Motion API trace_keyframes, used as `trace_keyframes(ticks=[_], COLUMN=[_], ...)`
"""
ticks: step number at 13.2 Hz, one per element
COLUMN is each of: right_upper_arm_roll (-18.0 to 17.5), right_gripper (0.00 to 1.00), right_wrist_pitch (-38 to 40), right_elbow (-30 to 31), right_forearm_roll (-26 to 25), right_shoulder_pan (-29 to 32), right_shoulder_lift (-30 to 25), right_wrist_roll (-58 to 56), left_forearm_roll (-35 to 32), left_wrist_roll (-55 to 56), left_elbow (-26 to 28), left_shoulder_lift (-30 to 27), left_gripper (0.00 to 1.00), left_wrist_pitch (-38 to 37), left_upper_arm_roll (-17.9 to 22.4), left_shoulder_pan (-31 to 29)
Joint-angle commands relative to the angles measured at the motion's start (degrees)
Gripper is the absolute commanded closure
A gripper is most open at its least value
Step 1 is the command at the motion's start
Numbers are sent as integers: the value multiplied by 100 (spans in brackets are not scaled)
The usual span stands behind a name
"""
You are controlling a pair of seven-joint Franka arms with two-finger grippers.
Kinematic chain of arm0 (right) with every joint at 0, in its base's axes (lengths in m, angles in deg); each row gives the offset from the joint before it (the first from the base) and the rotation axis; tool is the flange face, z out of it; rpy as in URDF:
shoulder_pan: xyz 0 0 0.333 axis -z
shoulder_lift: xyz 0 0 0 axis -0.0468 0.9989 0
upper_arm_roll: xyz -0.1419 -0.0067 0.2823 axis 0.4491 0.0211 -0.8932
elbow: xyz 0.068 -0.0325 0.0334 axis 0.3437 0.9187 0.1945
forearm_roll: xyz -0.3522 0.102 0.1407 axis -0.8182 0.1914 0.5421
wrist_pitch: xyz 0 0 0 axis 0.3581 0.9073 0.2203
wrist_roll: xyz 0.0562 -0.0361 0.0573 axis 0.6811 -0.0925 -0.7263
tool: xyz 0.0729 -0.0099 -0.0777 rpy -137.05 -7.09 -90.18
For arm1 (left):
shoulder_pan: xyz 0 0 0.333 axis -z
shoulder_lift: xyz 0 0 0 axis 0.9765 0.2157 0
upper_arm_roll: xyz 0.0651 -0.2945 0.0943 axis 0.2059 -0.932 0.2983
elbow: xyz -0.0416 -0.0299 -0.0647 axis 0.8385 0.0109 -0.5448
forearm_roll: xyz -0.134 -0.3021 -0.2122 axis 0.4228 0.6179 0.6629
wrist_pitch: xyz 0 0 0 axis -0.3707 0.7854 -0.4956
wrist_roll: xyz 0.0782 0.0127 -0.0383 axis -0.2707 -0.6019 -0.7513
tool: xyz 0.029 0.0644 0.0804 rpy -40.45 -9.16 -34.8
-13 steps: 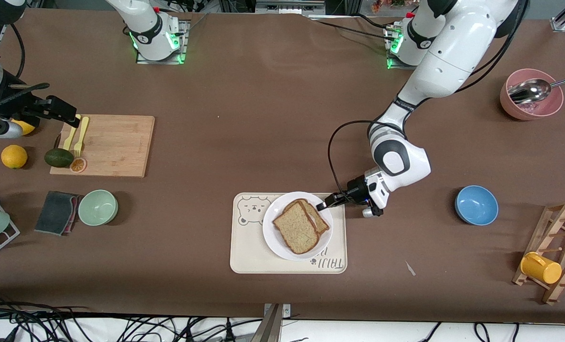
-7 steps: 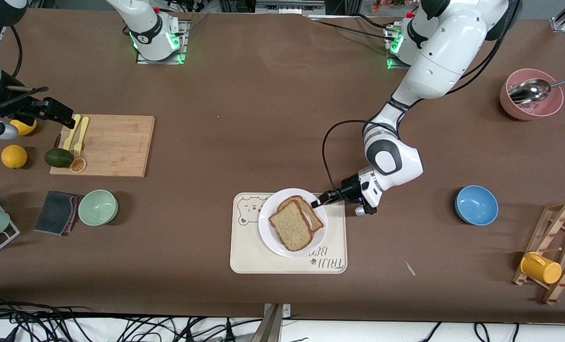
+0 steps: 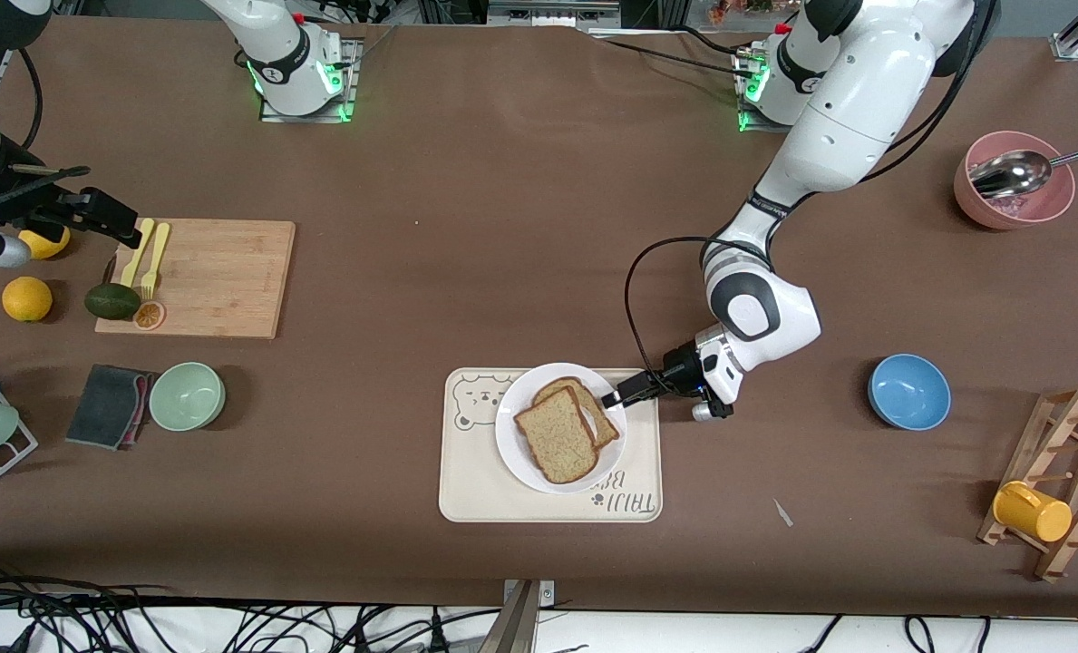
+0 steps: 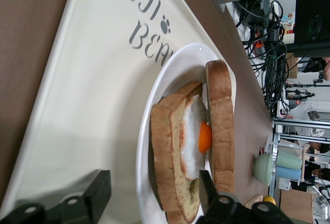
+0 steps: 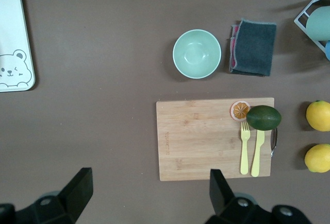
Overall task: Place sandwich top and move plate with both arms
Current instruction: 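Open the left gripper and draw it back from the plate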
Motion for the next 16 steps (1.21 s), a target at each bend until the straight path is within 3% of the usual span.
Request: trace_keyframes(ticks=[1, 2, 3, 7, 11, 13, 16], right_upper_arm_roll=[5, -4, -21, -21, -13, -4, -4], right_gripper=[0, 0, 0, 0, 0, 0, 0], right_wrist_pitch=[-2, 7, 24, 33, 25, 60, 69], right_elbow=[-110, -110, -119, -154, -154, -277, -339], right_forearm_roll=[-45, -45, -63, -98, -63, -45, -37], right_shoulder_pan=[3, 3, -15, -24, -15, -6, -6], right_shoulder_lift=[6, 6, -3, 6, 15, 93, 103], right_wrist_roll=[30, 65, 126, 153, 162, 153, 153], left_forearm_roll=[-120, -120, -120, -129, -216, -977, -2330], left_wrist_roll=[160, 177, 169, 151, 116, 116, 238], left_elbow=[216, 366, 576, 1455, 1973, 2430, 2643], left_shoulder_lift=[-266, -415, -591, -1356, -2023, -2454, -2789], left_gripper=[8, 7, 1, 1, 0, 0, 0], left_wrist_pitch=[21, 12, 12, -6, -23, -128, -1389], left_upper_arm_roll=[12, 12, 12, 12, 12, 12, 29], left_shoulder_pan=[-9, -9, -17, -78, -438, -728, -1517])
